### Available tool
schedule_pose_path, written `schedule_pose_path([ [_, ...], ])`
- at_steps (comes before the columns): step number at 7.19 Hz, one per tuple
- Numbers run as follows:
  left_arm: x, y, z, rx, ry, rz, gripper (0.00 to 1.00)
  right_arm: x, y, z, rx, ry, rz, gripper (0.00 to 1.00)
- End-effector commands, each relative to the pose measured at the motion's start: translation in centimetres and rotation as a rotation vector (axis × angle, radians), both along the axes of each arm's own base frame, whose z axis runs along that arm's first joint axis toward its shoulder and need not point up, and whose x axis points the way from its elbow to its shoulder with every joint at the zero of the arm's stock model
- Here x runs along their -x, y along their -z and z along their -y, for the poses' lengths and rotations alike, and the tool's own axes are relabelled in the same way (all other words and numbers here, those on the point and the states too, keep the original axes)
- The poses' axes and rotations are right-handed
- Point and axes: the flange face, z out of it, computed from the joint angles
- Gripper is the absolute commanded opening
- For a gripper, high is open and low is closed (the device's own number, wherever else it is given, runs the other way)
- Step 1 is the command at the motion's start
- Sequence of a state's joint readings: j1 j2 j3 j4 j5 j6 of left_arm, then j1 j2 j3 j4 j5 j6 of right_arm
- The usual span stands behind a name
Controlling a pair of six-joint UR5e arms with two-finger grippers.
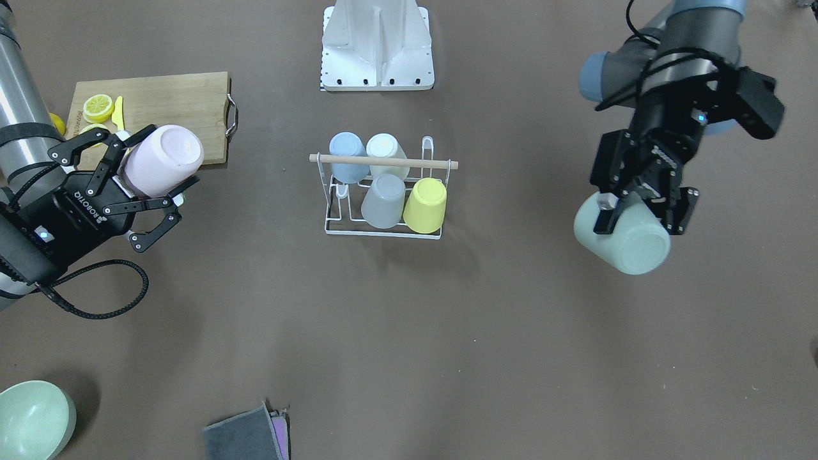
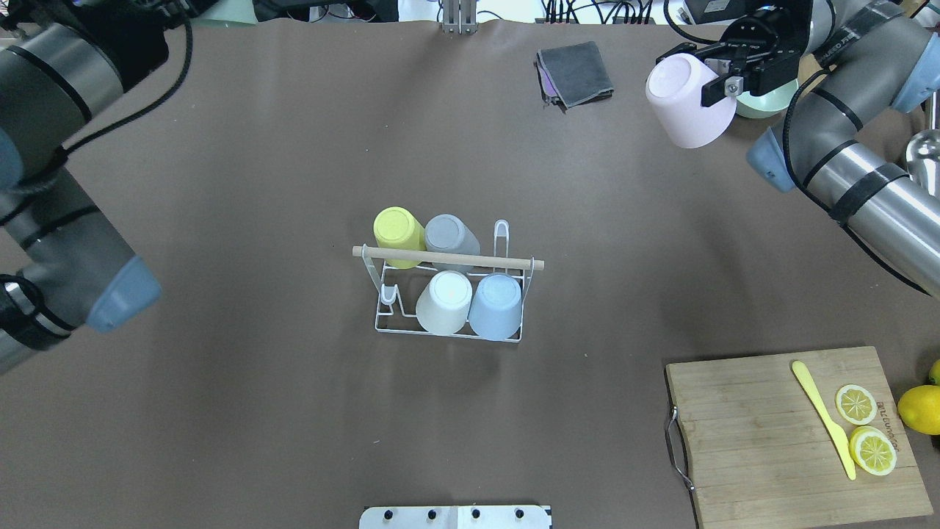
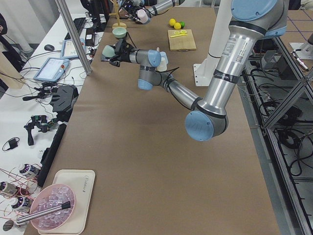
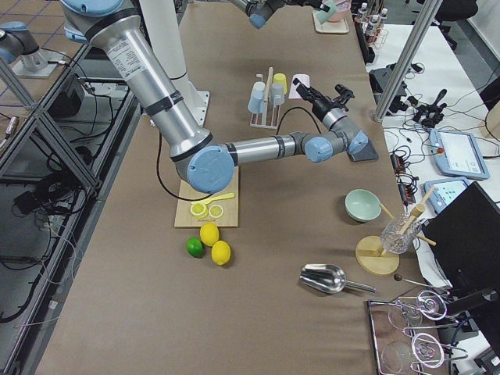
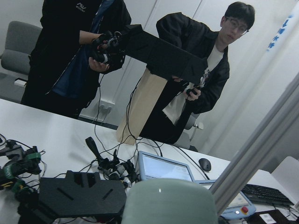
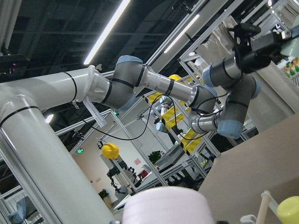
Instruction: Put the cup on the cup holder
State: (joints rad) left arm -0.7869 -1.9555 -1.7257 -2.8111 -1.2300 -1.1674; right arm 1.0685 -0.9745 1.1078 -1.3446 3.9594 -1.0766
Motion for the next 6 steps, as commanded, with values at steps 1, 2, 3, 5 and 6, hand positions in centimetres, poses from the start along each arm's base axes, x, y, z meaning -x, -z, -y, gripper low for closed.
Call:
schedule_pose_path([
  [1,-8.6,3.8,-7.3,-0.040,0.052,-0.018,0.20,1.6,-1.5,0.1,-0.011,-0.086,0.142,0.35],
  [2,-11.2,5.0,-10.2,-0.057,0.059,-0.002,0.20,2.5,-1.7,-0.2,-0.010,-0.082,0.151,0.35],
  [3,-12.5,4.8,-11.6,-0.052,0.041,-0.005,0.20,3.8,-2.2,-0.5,-0.002,-0.081,0.170,0.35],
  [5,-13.9,3.3,-14.2,-0.029,0.051,-0.017,0.20,5.4,-0.9,-1.0,-0.015,-0.068,0.206,0.35],
  [6,-14.4,2.2,-15.5,-0.024,0.038,-0.021,0.20,5.9,0.0,-0.9,-0.023,-0.065,0.221,0.35],
])
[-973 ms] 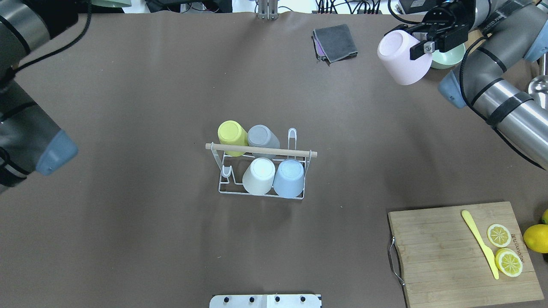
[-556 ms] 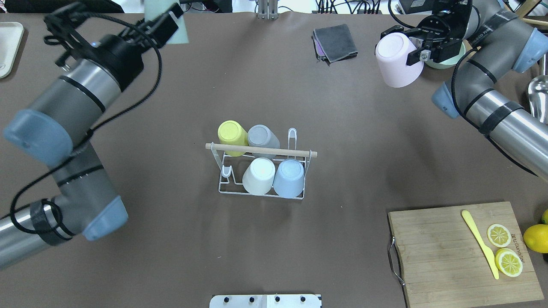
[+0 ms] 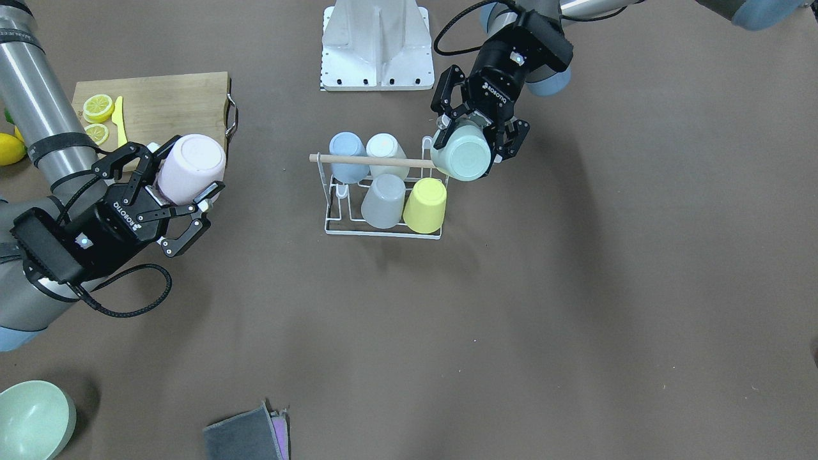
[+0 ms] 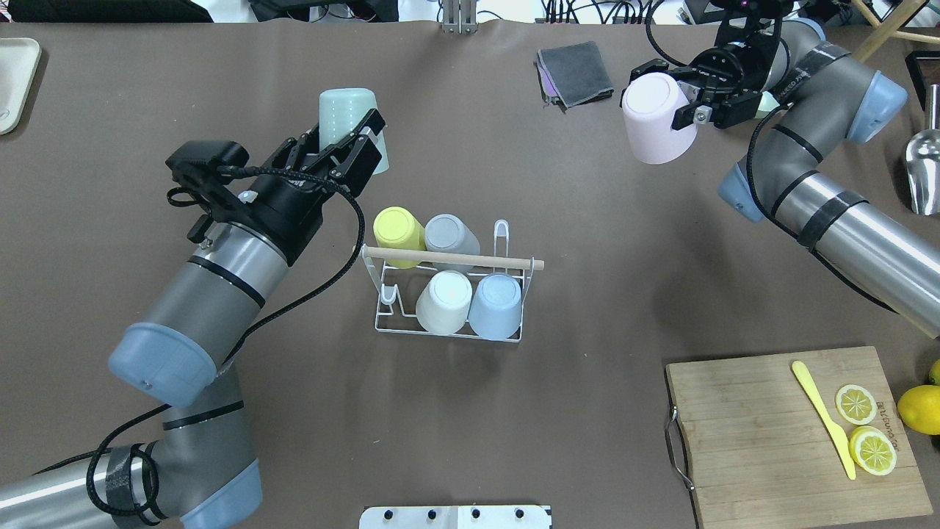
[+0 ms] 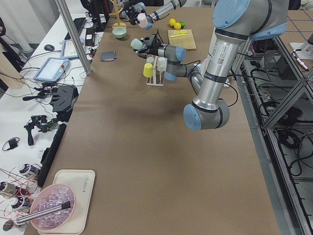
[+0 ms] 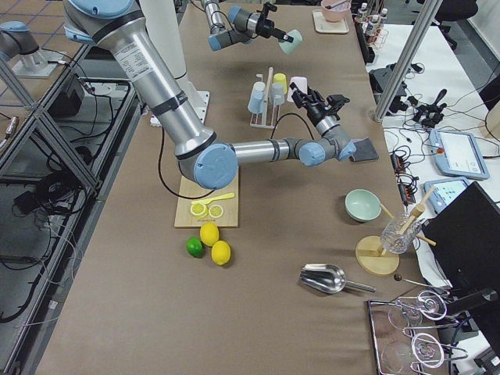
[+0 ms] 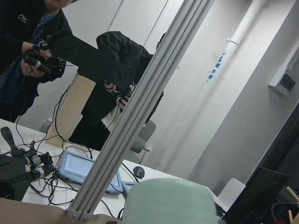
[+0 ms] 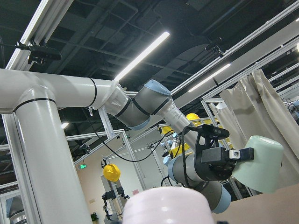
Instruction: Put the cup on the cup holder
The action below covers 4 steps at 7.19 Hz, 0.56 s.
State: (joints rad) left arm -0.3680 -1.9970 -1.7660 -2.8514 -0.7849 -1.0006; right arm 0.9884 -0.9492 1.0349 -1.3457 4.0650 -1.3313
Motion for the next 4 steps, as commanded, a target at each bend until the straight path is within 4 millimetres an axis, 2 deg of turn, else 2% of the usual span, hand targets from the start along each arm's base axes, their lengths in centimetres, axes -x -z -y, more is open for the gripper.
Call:
schedule_pose_path([
  [1,-1.4,-2.4,-3.0,0.022,-0.011,0.002,0.20,0.9,1.1,-0.1,-0.012,0.003,0.024,0.35],
  [3,-3.5,-3.0,-6.5,0.044,-0.022,-0.001,0.20,1.5,1.1,-0.4,-0.014,0.009,0.026,0.34],
  [4,-4.0,-3.0,-7.7,0.051,-0.020,-0.001,0.20,1.9,1.8,-0.4,-0.024,0.007,0.036,0.34],
])
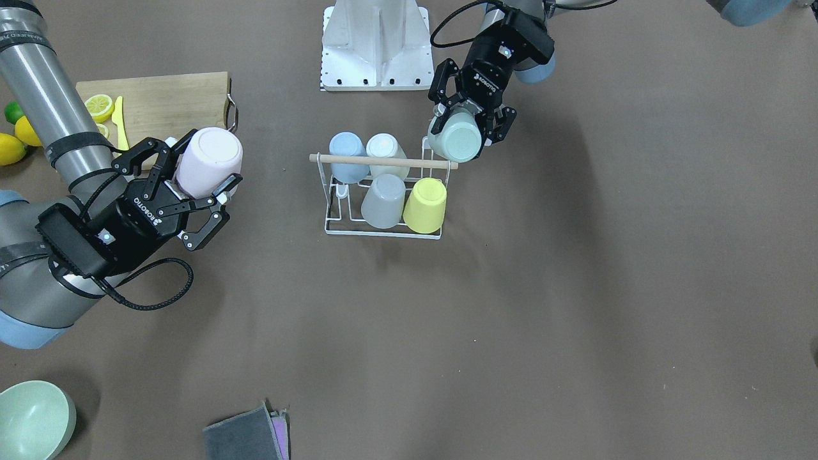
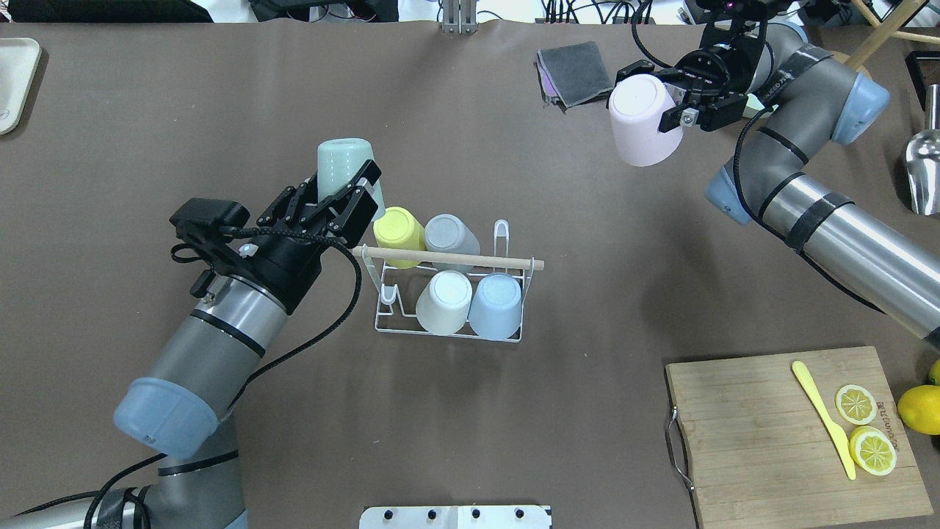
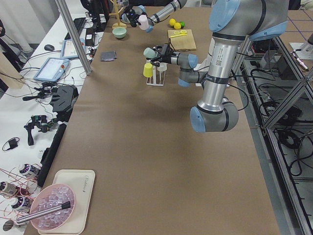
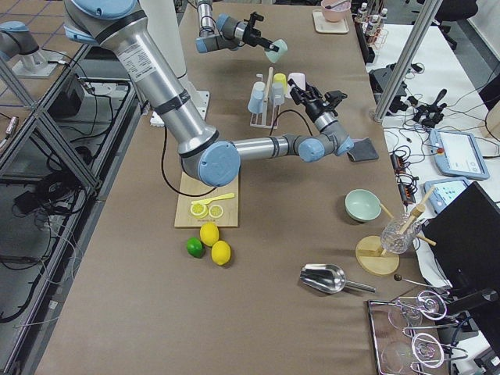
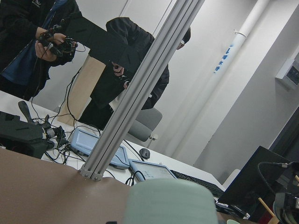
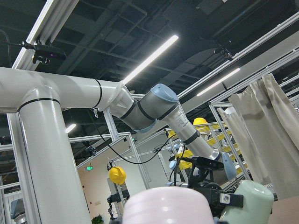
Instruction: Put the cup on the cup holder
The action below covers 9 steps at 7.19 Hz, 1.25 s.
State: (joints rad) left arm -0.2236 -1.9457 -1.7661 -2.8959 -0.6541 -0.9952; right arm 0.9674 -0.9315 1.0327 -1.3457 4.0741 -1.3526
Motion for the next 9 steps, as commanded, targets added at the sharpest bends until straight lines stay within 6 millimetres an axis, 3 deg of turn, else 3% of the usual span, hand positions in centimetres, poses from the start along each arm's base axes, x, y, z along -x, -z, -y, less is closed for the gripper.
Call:
schedule_pose_path([
  [1,-1.4,-0.3,-3.0,0.022,0.006,0.000,0.20,1.1,0.6,-0.3,-0.017,-0.011,0.023,0.34],
  [4,-2.6,-0.5,-4.9,0.036,0.009,0.005,0.20,2.7,1.5,-0.5,-0.033,-0.031,0.066,0.33],
  [6,-3.1,-0.9,-4.7,0.044,0.028,0.014,0.20,6.3,3.1,-1.1,-0.039,0.010,0.075,0.33],
  [9,-3.7,-0.9,-4.1,0.049,0.050,0.021,0.20,10.0,3.4,-3.6,-0.049,0.053,0.093,0.33],
])
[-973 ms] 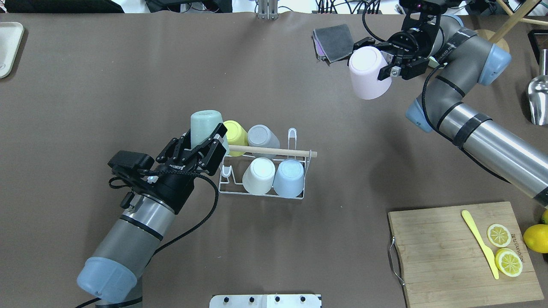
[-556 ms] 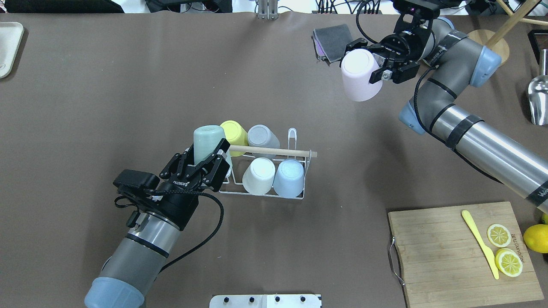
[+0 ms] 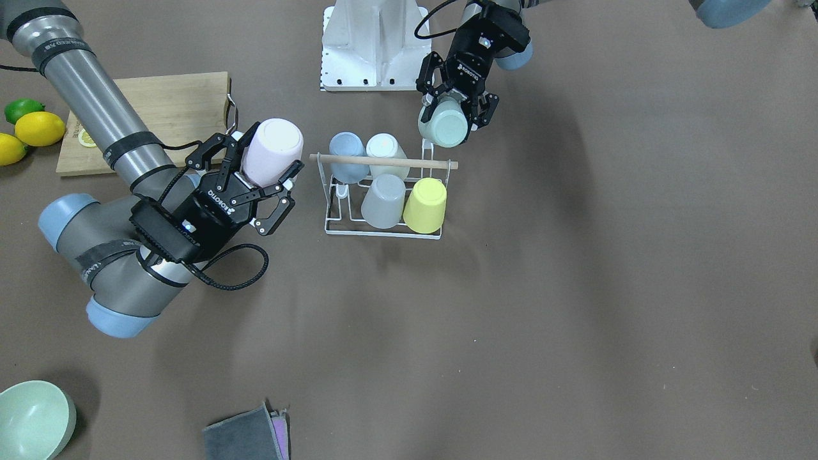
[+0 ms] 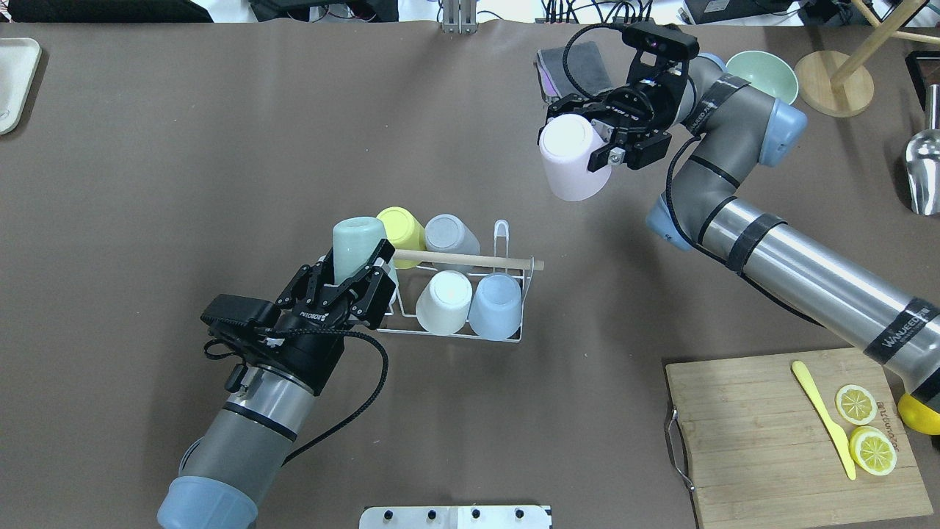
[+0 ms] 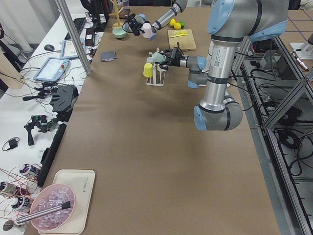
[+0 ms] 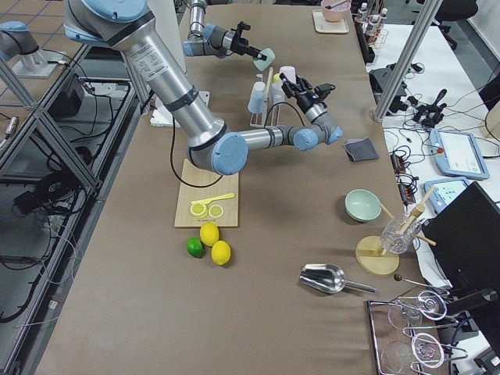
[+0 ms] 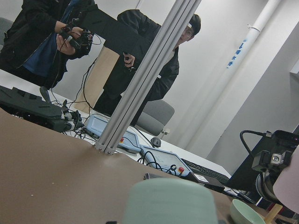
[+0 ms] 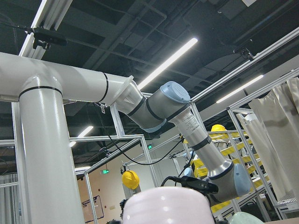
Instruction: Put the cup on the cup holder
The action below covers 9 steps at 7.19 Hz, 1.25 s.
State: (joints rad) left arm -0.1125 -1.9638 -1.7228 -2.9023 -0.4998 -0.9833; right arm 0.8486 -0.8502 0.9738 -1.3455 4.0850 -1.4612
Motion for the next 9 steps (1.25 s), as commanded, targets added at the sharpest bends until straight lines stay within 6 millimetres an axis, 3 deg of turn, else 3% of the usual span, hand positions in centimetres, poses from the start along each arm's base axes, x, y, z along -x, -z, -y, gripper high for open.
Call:
schedule_pose_path([
  [1,-0.4,0.1,0.2,0.004,0.015,0.002,0.20,2.1,0.2,-1.5,-0.010,0.014,0.017,0.33],
  [7,-2.4,-0.8,1.1,0.015,0.039,0.032,0.21,3.1,1.3,-0.8,-0.012,-0.044,0.096,0.32],
  [9,-2.7,-1.1,1.2,0.017,0.040,0.038,0.25,2.9,0.1,-0.9,-0.013,-0.098,0.128,0.32],
])
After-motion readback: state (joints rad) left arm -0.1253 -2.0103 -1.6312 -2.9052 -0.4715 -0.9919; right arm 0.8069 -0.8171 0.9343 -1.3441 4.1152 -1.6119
